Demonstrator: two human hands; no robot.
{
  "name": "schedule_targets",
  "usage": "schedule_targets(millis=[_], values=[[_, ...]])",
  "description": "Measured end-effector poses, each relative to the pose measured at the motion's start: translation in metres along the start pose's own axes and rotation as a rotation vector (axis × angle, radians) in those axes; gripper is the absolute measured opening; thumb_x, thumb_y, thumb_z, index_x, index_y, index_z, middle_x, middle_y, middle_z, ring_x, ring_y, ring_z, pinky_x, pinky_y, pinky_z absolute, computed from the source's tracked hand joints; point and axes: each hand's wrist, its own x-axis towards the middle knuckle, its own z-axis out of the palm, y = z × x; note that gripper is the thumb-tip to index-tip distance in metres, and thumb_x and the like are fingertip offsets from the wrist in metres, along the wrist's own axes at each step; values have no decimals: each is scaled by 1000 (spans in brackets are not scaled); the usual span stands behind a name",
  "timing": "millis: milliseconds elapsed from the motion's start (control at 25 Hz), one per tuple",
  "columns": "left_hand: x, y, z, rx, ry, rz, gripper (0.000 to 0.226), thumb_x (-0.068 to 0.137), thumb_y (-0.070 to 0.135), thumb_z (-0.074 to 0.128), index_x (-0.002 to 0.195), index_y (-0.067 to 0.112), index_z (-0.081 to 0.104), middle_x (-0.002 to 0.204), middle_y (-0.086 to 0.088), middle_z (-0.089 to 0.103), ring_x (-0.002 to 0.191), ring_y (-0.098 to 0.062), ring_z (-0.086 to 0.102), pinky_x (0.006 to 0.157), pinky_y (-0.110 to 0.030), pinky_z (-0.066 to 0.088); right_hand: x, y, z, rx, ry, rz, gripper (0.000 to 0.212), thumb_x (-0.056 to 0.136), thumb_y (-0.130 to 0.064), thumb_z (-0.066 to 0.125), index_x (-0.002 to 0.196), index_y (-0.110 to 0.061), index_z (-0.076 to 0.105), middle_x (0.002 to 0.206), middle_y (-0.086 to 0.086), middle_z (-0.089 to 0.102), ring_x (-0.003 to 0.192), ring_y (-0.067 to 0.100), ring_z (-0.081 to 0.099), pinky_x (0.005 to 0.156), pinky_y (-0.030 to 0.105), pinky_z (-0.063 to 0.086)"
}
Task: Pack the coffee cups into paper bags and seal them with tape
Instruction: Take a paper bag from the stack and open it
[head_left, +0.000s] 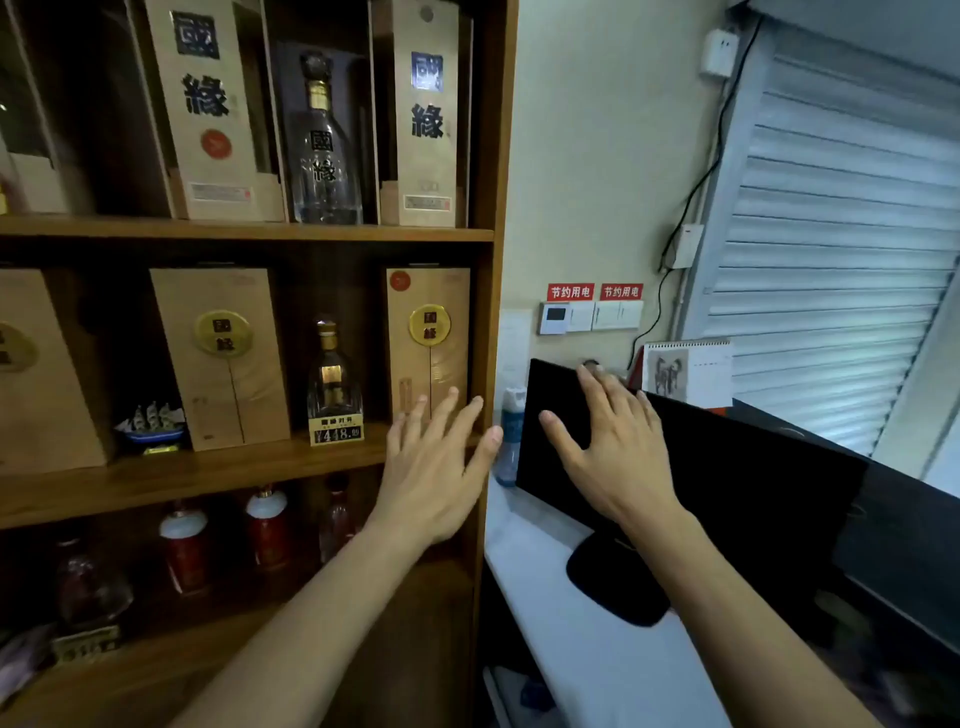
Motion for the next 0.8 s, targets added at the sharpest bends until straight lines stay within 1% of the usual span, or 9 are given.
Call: schedule_targets(millis=[80,160,280,400,520,640,800], values=[[-10,7,6,-18,-2,46,64,97,67,4,156,43,15,167,10,7,154,-18,-2,122,-44,0,-12,12,-7,1,12,14,77,96,-70,34,159,-27,26,165,0,30,152,17,25,127,42,13],[-25,10,17,-56,-12,42,63,98,68,3,156,45,13,166,13,5,153,-15,-4,122,-44,2,-28,25,-14,8,3,36,77,96,-71,35,159,-28,24,166,-1,27,153,17,23,127,41,12],[-46,21,31,-106,-68,34,72,90,74,-5,155,48,11,166,17,2,153,-12,-6,122,-44,2,-53,37,-21,3,-11,60,77,96,-71,35,159,-29,25,166,0,27,152,17,23,127,40,12],[-58,37,42,-162,-110,39,78,85,77,-6,155,49,11,165,19,1,152,-9,-8,122,-43,1,-78,53,-29,6,-21,95,78,95,-72,33,159,-29,26,165,-1,29,152,14,23,127,39,12],[-70,56,58,-226,-155,66,77,85,77,-4,155,49,13,166,18,3,152,-9,-7,121,-42,0,-103,71,-36,-6,-32,140,78,95,-72,34,159,-28,25,165,-2,29,152,11,22,127,38,12],[-79,72,79,-279,-211,82,71,89,73,2,155,49,13,166,18,5,152,-9,-4,121,-40,1,-124,89,-48,-26,-52,181,77,96,-70,37,159,-28,24,165,-4,28,153,9,20,127,38,11],[-88,93,99,-307,-270,156,73,88,75,-1,155,49,11,166,17,4,153,-11,-4,122,-42,4,-156,99,-68,-53,-61,273,76,96,-68,39,160,-30,24,166,-5,27,152,10,20,127,38,11]])
